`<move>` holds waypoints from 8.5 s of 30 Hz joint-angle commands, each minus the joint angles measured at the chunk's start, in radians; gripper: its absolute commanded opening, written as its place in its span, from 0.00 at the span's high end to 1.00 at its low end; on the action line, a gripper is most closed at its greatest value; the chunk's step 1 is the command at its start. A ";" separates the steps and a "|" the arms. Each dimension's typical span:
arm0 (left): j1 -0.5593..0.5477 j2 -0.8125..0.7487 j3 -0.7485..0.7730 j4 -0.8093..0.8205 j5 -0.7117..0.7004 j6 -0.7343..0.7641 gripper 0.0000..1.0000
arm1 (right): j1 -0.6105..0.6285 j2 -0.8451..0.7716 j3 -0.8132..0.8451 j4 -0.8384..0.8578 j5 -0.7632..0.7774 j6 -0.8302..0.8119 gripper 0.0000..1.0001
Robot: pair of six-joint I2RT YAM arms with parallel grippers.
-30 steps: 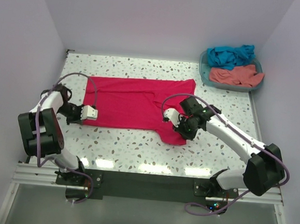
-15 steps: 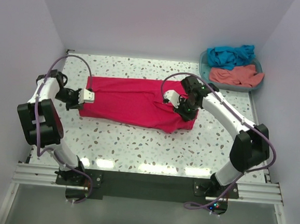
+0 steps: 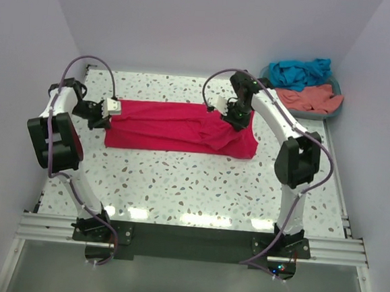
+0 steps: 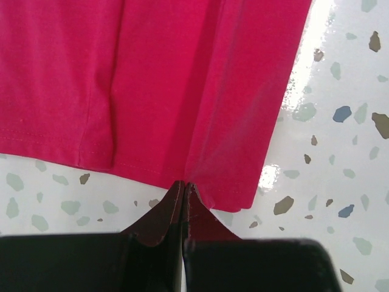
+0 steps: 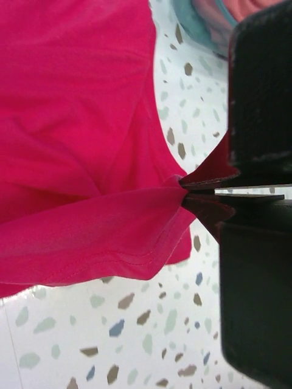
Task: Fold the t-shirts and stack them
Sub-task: Fold the tshirt
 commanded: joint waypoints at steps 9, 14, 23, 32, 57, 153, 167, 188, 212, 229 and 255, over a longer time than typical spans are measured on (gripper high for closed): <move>-0.015 0.107 0.113 0.062 0.051 -0.126 1.00 | -0.051 0.268 0.373 -0.127 0.059 -0.155 1.00; -0.017 0.131 0.136 0.054 0.064 -0.124 1.00 | -0.059 0.251 0.376 -0.104 0.047 -0.171 1.00; -0.017 0.166 0.177 0.048 0.085 -0.132 1.00 | -0.065 0.262 0.385 -0.040 0.048 -0.161 1.00; -0.015 0.181 0.145 0.099 0.041 -0.144 1.00 | -0.065 0.303 0.420 0.015 0.067 -0.160 1.00; 0.014 0.048 0.035 0.218 0.021 -0.714 0.50 | -0.197 0.141 0.194 -0.124 -0.148 0.349 0.45; -1.026 -0.023 -0.281 1.100 0.059 -0.570 0.50 | -0.266 0.196 -0.023 0.163 -0.211 0.741 0.59; -1.038 0.065 -0.231 1.146 -0.010 -0.584 0.75 | -0.265 0.226 0.002 0.138 -0.251 0.736 0.69; -0.946 -0.012 -0.269 1.238 0.027 -0.800 1.00 | -0.272 0.256 0.141 0.167 -0.351 0.748 1.00; -0.860 -0.007 -0.318 1.313 0.005 -0.942 1.00 | -0.217 0.355 0.336 0.172 -0.302 0.759 1.00; -0.822 0.022 -0.338 1.373 -0.128 -1.062 0.83 | -0.189 0.377 0.367 0.204 -0.225 0.767 0.83; -0.407 0.057 -0.020 0.390 -0.284 -0.848 0.63 | -0.041 0.035 -0.189 0.084 0.013 0.524 0.71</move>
